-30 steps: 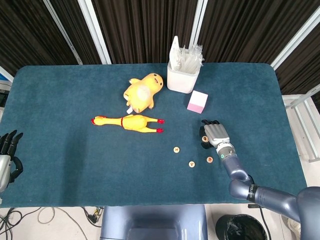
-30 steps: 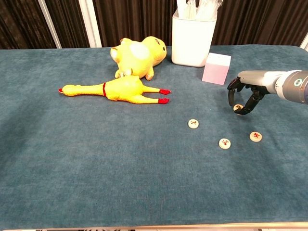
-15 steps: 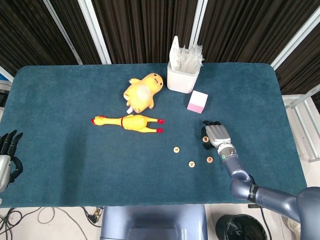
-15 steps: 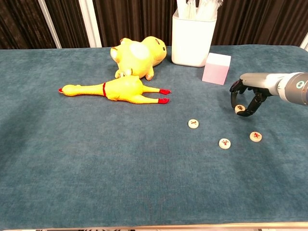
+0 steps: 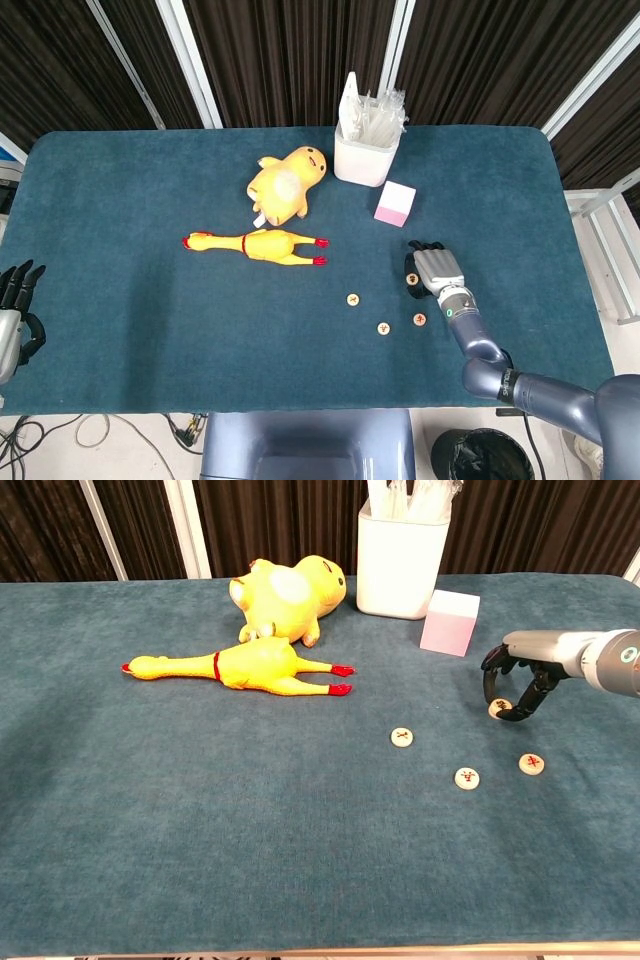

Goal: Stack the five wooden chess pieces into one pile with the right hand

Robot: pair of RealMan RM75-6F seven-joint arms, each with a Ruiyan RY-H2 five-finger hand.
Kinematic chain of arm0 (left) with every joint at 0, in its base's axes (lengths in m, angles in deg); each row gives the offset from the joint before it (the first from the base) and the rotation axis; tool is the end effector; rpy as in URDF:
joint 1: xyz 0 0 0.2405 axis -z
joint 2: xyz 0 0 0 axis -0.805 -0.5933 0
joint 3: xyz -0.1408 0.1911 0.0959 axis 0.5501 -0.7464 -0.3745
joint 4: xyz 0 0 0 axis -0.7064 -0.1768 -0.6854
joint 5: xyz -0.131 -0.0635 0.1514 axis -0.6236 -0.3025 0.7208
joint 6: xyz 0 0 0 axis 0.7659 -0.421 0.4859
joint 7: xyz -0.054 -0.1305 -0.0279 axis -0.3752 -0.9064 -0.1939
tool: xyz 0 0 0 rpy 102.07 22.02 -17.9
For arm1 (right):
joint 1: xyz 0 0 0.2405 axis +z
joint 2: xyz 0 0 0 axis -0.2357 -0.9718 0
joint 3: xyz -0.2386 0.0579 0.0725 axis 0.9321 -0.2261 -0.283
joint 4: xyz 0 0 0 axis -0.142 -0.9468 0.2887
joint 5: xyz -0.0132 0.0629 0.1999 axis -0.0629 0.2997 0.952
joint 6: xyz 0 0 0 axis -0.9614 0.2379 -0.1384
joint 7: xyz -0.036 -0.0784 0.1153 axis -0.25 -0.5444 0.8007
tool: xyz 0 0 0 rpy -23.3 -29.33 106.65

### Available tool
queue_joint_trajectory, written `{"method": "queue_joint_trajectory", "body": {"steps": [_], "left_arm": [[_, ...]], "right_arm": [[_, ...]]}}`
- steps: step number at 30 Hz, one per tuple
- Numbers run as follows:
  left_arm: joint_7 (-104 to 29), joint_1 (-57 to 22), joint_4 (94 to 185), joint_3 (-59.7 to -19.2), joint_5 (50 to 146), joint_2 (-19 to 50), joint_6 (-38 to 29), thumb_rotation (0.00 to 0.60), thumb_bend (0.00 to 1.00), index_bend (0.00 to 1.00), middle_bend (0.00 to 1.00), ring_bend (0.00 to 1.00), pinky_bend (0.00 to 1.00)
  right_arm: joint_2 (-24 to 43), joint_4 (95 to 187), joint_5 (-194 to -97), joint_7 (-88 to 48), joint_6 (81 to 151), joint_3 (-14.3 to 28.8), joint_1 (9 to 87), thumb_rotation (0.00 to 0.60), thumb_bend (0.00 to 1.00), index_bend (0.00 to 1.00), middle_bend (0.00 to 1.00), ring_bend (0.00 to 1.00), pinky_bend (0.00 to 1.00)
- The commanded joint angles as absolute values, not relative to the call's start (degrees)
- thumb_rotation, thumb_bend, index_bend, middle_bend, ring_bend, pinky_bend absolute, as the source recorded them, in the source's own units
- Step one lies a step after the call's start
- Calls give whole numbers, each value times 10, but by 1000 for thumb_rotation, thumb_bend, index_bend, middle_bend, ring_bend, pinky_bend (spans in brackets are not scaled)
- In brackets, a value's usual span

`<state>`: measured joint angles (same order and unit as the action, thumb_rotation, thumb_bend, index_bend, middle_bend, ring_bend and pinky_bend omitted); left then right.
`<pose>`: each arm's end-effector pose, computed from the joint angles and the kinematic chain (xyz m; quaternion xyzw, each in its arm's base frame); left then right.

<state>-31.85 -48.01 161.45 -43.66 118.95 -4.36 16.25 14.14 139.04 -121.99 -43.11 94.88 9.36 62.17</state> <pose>-0.3103 0.1885 0.1639 -0.5894 -0.3728 -0.3617 0.6186 -0.2118 -0.3921 -0.0084 0.6992 -0.4826 0.2422 0.4685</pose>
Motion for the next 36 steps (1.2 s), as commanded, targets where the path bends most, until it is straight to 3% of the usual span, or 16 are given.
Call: {"method": "queue_joint_trajectory", "body": {"steps": [1,36], "left_arm": [[-319,-480,1615,-437,1190,-44,163,600,824,91,0,0,6],[-313,-480,1615,-436,1187,-42,164,600,824,93,0,0,8]], "right_arm": [[143,1387,-1221,-429,948,93,621,600,404,466,132,156,127],[159,1346,-1268,-385,931,86,609,600,405,411,128,154,127]]}}
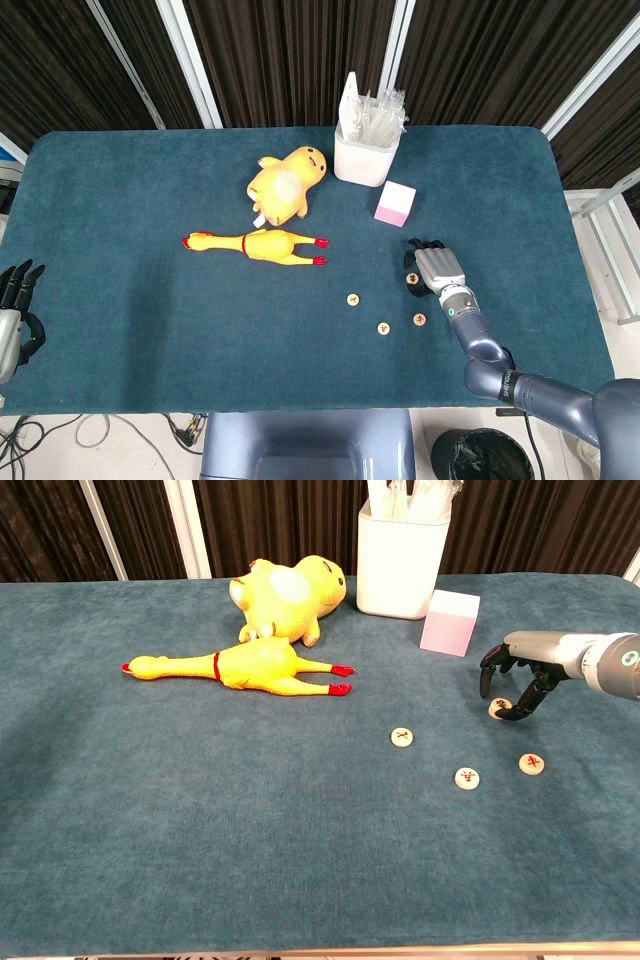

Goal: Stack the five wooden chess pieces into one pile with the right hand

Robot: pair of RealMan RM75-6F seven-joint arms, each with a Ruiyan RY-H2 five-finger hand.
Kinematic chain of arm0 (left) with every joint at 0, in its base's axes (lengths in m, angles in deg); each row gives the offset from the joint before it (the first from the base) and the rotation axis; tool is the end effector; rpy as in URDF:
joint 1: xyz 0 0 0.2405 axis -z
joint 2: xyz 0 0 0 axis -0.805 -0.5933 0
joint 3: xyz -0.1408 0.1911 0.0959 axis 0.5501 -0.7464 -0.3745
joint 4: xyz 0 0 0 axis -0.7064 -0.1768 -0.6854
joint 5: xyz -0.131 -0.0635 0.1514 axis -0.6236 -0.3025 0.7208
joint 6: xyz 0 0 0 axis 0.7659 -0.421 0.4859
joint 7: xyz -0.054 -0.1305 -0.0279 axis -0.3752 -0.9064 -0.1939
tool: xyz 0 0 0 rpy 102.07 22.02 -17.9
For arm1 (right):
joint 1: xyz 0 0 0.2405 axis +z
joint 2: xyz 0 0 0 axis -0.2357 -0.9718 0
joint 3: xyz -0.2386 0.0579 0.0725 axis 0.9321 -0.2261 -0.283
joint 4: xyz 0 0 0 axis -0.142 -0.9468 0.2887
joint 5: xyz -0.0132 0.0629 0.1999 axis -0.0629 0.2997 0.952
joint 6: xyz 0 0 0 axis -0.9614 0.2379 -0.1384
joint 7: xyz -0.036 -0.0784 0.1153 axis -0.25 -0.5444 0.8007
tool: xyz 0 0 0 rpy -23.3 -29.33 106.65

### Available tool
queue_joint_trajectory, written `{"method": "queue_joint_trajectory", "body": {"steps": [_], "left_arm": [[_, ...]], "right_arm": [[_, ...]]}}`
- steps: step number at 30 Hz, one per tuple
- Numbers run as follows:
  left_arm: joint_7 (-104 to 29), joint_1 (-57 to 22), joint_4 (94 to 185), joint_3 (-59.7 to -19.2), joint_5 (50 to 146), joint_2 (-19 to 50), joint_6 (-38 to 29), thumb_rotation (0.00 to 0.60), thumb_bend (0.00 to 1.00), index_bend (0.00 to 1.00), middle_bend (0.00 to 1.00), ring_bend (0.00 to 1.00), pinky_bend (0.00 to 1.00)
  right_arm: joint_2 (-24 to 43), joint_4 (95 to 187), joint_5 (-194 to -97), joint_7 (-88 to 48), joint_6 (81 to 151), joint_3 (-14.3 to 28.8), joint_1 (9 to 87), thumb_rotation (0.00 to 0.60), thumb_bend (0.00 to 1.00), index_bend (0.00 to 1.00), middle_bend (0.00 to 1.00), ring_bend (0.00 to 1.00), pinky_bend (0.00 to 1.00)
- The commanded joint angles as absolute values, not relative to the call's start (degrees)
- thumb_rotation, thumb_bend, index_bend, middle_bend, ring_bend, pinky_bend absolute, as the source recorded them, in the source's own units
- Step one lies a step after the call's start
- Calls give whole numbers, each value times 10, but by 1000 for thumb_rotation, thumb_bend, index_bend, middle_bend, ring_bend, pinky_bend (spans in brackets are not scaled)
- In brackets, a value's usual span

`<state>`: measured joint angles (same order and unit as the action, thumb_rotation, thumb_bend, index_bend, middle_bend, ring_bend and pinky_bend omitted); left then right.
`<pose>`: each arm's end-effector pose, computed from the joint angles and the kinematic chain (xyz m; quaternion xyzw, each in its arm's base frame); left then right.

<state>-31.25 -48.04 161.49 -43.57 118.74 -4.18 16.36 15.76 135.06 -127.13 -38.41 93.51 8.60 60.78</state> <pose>-0.3103 0.1886 0.1635 -0.5889 -0.3710 -0.3597 0.6214 -0.2197 -0.3955 -0.0111 0.6957 -0.4838 0.2558 0.4653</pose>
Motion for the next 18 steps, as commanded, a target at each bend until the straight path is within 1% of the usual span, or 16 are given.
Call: {"method": "queue_joint_trajectory", "body": {"steps": [1,11,15,18], "left_arm": [[-312,-480,1615,-436,1187,-42,164,600,824,93,0,0,8],[-311,-480,1615,-435,1186,-41,164,600,824,94,0,0,8],[-310,-480,1614,-435,1186,-41,164,600,824,93,0,0,8],[-310,-480,1615,-435,1186,-41,164,600,824,94,0,0,8]], "right_arm": [[160,1344,-1267,-385,929,85,610,600,405,411,128,154,127],[148,1363,-1275,-379,936,76,609,600,405,411,128,149,128],[129,1397,-1285,-378,950,76,602,600,405,409,126,135,128],[109,1435,-1299,-380,968,79,593,600,405,386,114,119,126]]}}
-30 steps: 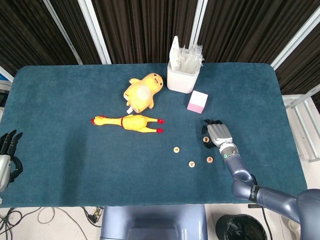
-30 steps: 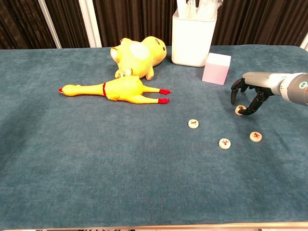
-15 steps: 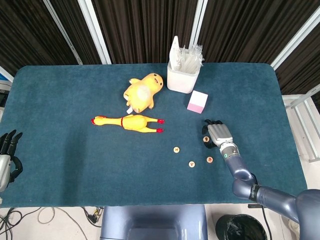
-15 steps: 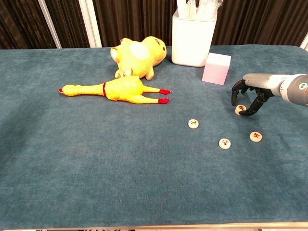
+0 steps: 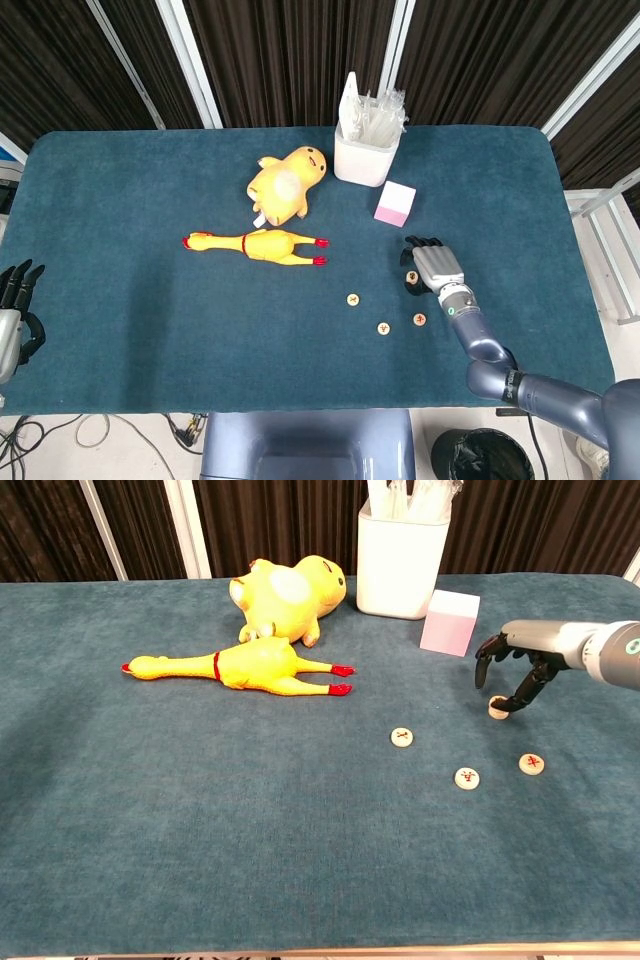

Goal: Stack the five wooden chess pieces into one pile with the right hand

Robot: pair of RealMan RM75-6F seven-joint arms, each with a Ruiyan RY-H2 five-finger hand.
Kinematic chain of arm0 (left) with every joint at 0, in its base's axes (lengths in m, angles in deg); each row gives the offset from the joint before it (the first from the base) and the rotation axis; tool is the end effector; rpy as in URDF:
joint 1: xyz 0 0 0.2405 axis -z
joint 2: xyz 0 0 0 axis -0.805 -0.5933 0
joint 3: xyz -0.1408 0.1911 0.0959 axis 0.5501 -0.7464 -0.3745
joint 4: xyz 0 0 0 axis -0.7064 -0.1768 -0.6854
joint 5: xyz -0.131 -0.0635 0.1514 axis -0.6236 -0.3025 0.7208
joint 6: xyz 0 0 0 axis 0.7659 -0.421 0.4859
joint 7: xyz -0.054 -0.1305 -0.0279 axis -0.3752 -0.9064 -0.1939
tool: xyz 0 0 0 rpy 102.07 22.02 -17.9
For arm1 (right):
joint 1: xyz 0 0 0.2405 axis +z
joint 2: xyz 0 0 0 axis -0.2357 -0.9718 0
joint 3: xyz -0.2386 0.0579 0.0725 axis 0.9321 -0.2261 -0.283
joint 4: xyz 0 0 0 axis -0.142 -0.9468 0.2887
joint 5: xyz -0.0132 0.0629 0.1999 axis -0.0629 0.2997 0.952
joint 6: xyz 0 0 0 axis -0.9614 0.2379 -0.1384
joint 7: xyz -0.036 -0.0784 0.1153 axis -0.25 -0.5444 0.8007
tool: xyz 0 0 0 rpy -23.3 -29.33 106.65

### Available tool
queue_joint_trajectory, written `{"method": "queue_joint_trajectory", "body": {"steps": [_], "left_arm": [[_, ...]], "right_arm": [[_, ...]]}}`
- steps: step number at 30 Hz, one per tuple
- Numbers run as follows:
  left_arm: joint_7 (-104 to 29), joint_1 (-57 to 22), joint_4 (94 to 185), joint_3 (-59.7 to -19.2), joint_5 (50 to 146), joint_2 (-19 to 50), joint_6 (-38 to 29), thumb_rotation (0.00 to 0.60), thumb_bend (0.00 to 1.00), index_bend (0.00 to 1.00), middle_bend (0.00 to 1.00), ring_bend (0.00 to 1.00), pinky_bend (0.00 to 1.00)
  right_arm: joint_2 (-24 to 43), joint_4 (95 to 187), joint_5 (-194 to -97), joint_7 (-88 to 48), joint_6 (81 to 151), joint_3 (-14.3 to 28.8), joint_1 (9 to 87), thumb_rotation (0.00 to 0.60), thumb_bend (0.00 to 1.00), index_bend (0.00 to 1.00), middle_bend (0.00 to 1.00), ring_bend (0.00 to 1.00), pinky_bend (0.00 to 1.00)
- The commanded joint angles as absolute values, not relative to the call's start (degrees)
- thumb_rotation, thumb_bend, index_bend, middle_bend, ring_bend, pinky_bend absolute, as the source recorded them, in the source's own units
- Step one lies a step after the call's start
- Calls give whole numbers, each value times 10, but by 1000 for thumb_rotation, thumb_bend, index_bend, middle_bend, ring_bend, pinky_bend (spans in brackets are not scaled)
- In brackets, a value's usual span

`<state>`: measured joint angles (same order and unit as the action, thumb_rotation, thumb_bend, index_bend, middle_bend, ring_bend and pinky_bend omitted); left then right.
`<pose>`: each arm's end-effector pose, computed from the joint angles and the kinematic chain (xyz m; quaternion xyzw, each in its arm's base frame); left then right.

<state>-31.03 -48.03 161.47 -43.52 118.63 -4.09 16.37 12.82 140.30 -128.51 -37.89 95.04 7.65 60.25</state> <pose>-0.3104 0.1888 0.1633 -0.5886 -0.3704 -0.3589 0.6225 -0.2072 -0.3910 0.0000 0.6961 -0.4817 0.2768 0.4548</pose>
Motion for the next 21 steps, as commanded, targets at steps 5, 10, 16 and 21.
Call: {"method": "queue_joint_trajectory", "body": {"steps": [5,10,16,21], "left_arm": [[-309,-480,1615,-435,1186,-41,163,600,824,95,0,0,7],[-310,-480,1614,-435,1186,-41,163,600,824,96,0,0,7],[-313,-480,1615,-436,1187,-41,163,600,824,95,0,0,6],[-316,-480,1614,-436,1189,-43,162,600,824,95,0,0,5]], "right_arm": [[67,1525,-1344,-387,1011,92,572,600,404,361,105,104,112],[37,1604,-1392,-413,1056,111,554,600,405,340,94,91,104],[31,1653,-1415,-449,1077,125,549,600,404,339,94,91,103],[56,1653,-1413,-473,1089,124,553,600,405,339,94,91,103]]}}
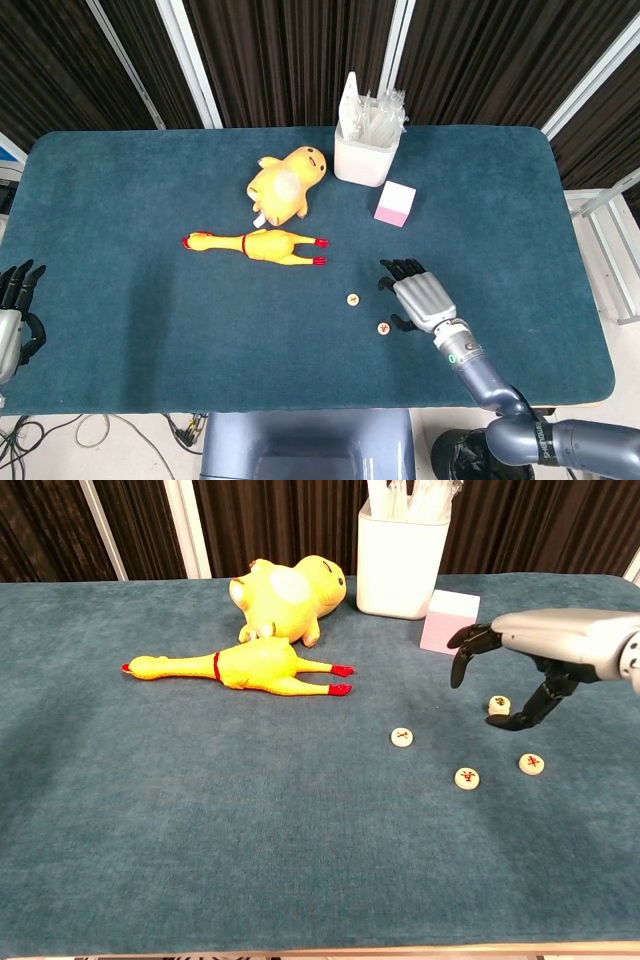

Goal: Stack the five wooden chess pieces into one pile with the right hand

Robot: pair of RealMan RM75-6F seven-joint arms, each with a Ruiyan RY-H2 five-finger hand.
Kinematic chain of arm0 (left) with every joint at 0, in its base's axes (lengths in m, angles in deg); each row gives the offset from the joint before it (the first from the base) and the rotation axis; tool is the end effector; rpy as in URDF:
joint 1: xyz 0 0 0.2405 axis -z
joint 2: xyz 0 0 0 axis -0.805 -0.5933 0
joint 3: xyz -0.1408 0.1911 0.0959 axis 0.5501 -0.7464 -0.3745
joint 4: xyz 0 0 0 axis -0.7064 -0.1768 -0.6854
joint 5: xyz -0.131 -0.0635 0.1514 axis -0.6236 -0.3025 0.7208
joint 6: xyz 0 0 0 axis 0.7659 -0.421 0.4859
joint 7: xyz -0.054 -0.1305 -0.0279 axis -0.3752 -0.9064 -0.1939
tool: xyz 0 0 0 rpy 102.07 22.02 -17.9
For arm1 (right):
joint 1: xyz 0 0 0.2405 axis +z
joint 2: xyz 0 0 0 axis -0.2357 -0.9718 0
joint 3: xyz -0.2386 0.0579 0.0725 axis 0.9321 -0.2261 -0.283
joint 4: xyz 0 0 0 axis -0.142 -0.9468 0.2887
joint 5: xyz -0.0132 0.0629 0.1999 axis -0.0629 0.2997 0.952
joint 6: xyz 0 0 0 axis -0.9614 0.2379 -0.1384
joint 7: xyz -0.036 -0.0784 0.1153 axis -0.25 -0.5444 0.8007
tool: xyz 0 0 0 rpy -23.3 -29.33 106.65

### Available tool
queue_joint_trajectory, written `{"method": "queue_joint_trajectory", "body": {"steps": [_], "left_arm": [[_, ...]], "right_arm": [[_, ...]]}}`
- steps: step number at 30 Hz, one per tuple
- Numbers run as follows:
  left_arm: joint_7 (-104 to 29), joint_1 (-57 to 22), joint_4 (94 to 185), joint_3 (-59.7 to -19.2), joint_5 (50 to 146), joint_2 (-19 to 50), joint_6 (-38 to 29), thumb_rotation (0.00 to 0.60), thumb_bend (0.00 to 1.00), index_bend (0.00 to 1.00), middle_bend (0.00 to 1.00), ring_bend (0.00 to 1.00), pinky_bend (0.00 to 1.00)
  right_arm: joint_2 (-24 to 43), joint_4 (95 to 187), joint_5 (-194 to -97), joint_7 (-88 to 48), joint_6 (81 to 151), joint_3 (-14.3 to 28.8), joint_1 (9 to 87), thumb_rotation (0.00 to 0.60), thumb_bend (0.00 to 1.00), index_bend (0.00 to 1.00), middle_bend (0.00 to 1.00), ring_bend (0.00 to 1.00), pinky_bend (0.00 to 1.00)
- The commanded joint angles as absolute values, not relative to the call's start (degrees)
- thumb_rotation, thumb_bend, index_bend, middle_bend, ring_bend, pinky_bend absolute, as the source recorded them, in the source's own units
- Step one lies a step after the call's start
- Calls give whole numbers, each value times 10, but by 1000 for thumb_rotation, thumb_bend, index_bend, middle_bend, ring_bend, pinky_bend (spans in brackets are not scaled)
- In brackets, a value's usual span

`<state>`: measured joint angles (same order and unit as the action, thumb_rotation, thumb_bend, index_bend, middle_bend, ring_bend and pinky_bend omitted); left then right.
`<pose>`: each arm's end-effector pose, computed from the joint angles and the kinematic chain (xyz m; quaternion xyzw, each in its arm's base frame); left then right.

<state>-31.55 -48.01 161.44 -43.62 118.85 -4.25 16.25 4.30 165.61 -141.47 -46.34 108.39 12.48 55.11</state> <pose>-0.3104 0.1886 0.1635 -0.5895 -0.3721 -0.3605 0.6198 -0.1596 -0.3121 0.0184 0.7626 -0.3890 0.3192 0.4064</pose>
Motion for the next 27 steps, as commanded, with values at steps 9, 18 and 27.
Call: {"method": "queue_joint_trajectory", "body": {"steps": [9,18,27], "left_arm": [[-316,-480,1614,-436,1188,-43,162,600,824,95,0,0,5],[-312,-480,1616,-435,1185,-42,161,600,824,95,0,0,0],[-310,-480,1616,-435,1184,-42,162,600,824,95,0,0,0]], "right_arm": [[115,1617,-1364,-517,1088,106,576,600,405,312,90,85,103],[169,1577,-1324,-537,1078,84,604,600,404,312,90,83,104],[214,1506,-1280,-545,1045,73,630,600,404,318,90,83,104]]}}
